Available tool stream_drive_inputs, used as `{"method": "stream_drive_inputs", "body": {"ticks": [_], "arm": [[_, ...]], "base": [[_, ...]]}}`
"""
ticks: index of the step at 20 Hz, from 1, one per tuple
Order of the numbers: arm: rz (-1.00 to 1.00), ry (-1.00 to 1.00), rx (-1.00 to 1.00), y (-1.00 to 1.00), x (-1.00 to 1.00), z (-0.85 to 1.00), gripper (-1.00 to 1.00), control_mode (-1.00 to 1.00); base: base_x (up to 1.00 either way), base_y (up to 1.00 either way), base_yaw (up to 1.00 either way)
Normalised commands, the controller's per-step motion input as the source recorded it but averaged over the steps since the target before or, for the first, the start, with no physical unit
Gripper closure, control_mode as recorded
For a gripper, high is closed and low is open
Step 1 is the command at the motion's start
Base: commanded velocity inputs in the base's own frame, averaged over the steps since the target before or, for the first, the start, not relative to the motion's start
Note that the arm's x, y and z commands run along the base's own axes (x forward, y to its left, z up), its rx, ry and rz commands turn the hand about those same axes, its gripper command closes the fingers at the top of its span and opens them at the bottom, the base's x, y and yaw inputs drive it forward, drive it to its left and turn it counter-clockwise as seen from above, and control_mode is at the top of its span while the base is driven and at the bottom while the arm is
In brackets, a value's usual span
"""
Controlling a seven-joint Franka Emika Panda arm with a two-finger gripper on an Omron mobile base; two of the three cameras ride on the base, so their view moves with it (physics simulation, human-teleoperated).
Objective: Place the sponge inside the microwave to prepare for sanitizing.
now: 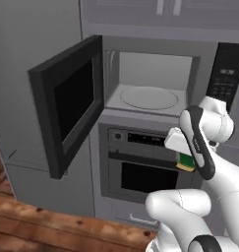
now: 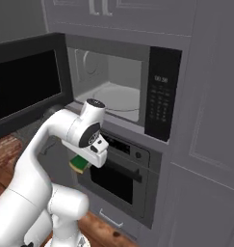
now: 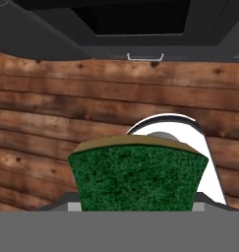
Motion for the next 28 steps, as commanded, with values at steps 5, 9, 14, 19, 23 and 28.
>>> {"method": "stream_drive_inputs", "body": {"ticks": [5, 9, 14, 19, 23, 28], "arm": [[0.0, 0.0, 0.0, 0.0, 0.0, 0.0, 1.0, 1.0], [0.0, 0.0, 0.0, 0.0, 0.0, 0.0, 1.0, 1.0], [0.0, 0.0, 0.0, 0.0, 0.0, 0.0, 1.0, 1.0], [0.0, 0.0, 0.0, 0.0, 0.0, 0.0, 1.0, 1.0], [0.0, 0.0, 0.0, 0.0, 0.0, 0.0, 1.0, 1.0], [0.0, 0.0, 0.0, 0.0, 0.0, 0.0, 1.0, 1.0]], "base": [[0.48, 0.28, 0.02], [0.49, 0.22, -0.01], [0.46, 0.34, -0.14], [0.44, 0.27, -0.13], [0.43, 0.33, -0.31], [0.37, 0.13, -0.48]]}}
